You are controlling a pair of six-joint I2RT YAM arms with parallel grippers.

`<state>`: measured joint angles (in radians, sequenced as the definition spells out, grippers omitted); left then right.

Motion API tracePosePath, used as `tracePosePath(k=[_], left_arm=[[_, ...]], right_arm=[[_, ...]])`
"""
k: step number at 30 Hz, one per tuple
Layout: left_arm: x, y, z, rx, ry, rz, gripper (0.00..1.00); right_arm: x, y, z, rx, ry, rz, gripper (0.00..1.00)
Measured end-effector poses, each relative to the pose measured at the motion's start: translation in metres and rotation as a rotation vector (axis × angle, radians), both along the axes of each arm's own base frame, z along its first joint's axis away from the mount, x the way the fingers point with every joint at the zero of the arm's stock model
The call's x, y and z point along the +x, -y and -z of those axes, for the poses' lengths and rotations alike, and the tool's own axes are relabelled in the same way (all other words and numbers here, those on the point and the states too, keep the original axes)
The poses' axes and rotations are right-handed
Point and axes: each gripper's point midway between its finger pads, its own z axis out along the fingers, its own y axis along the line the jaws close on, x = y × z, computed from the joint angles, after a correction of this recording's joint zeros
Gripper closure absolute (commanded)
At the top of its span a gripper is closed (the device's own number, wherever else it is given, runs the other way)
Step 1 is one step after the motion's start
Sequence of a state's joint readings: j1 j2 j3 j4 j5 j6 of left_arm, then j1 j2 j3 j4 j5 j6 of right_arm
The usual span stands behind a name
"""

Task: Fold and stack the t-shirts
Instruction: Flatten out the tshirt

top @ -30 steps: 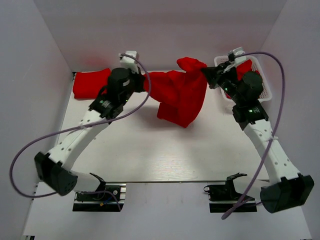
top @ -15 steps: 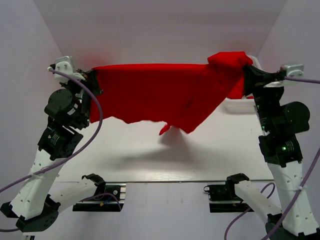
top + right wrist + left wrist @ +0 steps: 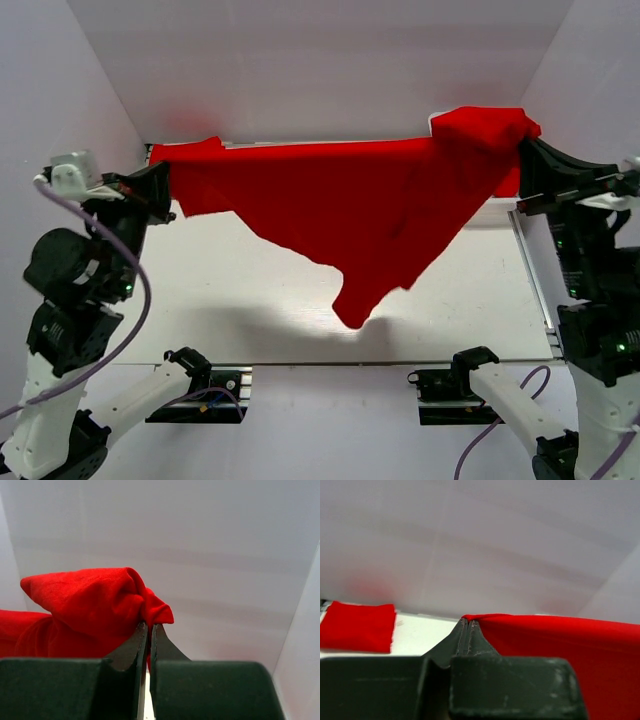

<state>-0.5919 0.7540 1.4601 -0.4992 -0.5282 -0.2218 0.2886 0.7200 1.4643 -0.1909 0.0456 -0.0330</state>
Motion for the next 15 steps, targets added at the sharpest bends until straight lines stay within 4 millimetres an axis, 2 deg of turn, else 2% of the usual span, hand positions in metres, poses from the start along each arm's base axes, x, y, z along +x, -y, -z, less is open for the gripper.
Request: tracePosePath(k=[6, 10, 13, 15], left_arm=[[-0.027, 0.000, -0.021, -0.045, 0.065, 0.094, 1.00], [-0.030, 0.002, -0.022, -0.046, 0.065, 0.113, 1.00], [-0.022, 0.007, -0.017, -0.033, 0.041, 0.114, 1.00], [-0.011, 0.013, -0.010, -0.024, 0.014, 0.105, 1.00]], right_arm=[[-0.033, 0.000, -0.029, 0.006, 0.080, -0.049, 1.00], [-0.043, -0.004, -0.041, 0.009, 0.108, -0.087, 1.00], [-0.037, -0.008, -0.044, 0.004, 0.107, -0.099, 1.00], [-0.020, -0.011, -0.040, 0.004, 0.079, -0.087, 1.00]])
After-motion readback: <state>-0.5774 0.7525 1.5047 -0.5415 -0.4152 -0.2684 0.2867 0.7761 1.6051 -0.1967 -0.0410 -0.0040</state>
